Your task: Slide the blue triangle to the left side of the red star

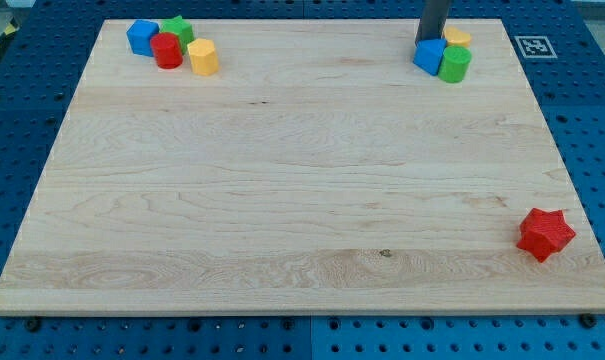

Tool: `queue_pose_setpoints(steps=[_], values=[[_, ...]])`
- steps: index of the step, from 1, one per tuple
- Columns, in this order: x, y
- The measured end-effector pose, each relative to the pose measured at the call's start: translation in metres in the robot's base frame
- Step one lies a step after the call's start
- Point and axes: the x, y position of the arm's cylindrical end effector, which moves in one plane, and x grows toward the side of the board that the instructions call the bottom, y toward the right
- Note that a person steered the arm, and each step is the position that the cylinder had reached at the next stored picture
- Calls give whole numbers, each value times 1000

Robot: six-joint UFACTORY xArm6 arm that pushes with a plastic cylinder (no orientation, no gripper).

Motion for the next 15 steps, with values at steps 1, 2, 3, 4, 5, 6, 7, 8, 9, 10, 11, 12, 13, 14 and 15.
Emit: queue_pose_setpoints(steps=[1,2,3,4,5,6,7,8,9,10,11,12,13,14,15], values=[[15,0],[35,0],[67,0],[104,0],[131,0],[157,0],[184,-1],[186,-15],[188,-37],[211,-39],[236,-35],[261,-29],[278,-15],[286,-3],[289,-4]])
